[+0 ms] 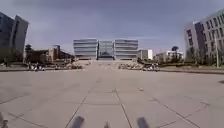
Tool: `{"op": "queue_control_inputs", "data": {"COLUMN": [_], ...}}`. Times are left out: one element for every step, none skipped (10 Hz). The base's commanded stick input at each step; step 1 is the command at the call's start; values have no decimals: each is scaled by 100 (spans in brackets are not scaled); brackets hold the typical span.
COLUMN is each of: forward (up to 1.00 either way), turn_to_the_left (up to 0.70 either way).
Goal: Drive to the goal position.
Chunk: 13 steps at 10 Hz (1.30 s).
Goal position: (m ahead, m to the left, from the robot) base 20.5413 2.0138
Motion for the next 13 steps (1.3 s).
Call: {"op": "queue_control_inputs", "data": {"forward": [99,99,99,99,99,99,99,99,99,99,99,99,99], "turn_to_the_left": [0,0,0,0,0,0,0,0,0,0,0,0,0]}}
